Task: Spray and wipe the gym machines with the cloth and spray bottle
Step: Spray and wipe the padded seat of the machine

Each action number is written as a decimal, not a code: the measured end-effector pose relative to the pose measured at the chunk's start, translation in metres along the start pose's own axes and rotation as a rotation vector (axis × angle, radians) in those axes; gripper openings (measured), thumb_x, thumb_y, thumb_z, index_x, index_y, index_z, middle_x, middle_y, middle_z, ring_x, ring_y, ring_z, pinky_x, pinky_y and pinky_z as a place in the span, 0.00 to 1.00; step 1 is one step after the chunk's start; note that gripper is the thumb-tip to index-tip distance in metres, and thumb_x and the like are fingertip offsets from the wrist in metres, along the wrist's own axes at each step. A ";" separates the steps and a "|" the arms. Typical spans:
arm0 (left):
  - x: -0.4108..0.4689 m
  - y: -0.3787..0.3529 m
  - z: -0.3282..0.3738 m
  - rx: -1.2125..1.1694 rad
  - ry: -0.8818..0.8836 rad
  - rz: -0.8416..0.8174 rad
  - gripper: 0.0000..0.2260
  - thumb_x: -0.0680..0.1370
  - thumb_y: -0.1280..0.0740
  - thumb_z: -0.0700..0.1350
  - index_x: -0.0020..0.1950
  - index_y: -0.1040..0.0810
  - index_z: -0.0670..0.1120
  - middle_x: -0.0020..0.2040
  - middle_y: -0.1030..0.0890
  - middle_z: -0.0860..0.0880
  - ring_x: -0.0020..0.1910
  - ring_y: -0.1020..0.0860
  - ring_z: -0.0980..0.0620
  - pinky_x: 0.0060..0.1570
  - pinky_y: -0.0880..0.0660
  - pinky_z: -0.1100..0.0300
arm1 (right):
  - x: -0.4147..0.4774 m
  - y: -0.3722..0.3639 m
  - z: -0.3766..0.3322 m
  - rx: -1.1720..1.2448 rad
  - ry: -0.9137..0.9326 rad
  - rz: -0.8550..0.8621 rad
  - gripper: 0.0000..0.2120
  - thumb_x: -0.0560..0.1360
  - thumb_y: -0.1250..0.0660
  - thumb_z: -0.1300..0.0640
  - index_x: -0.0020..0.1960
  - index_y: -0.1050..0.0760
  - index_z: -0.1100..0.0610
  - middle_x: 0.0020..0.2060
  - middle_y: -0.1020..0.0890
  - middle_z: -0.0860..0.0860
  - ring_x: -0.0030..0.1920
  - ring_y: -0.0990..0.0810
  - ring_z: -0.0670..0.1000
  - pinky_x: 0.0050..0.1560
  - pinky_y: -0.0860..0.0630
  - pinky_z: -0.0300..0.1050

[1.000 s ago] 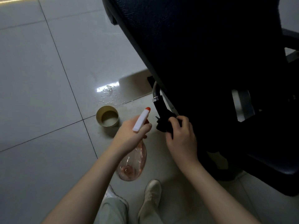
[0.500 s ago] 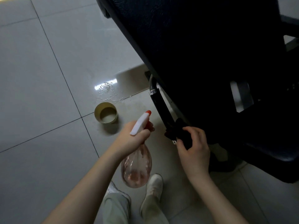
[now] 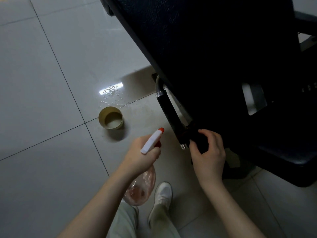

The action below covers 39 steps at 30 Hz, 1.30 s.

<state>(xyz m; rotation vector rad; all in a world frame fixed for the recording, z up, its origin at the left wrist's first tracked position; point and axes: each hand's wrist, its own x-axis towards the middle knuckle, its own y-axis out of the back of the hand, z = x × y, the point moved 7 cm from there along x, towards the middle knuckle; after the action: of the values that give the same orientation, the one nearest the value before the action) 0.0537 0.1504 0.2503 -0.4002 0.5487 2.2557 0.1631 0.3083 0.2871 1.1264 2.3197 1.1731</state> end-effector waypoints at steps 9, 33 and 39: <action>-0.015 -0.022 -0.001 0.092 -0.033 -0.174 0.17 0.69 0.38 0.49 0.50 0.23 0.38 0.43 0.19 0.43 0.42 0.21 0.45 0.45 0.23 0.48 | -0.006 0.008 0.007 0.024 0.033 0.062 0.15 0.68 0.26 0.68 0.54 0.22 0.64 0.51 0.22 0.59 0.51 0.27 0.41 0.51 0.36 0.18; -0.021 -0.013 -0.034 0.175 0.032 -0.065 0.15 0.70 0.39 0.51 0.48 0.23 0.42 0.43 0.19 0.45 0.40 0.22 0.48 0.43 0.24 0.47 | -0.028 -0.054 0.008 -0.324 0.462 -0.216 0.19 0.76 0.41 0.51 0.65 0.34 0.56 0.66 0.36 0.59 0.64 0.34 0.59 0.52 0.23 0.54; -0.020 -0.004 -0.031 0.122 0.004 0.008 0.15 0.70 0.39 0.50 0.48 0.23 0.41 0.43 0.18 0.44 0.40 0.22 0.48 0.43 0.26 0.51 | -0.004 -0.074 -0.013 -0.414 0.525 -0.190 0.23 0.75 0.38 0.60 0.70 0.36 0.57 0.68 0.35 0.61 0.65 0.30 0.65 0.52 0.22 0.59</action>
<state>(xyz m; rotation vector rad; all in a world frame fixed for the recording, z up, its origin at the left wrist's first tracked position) 0.0735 0.1248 0.2315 -0.3407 0.6874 2.2163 0.1205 0.2718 0.2364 0.4787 2.2901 1.9300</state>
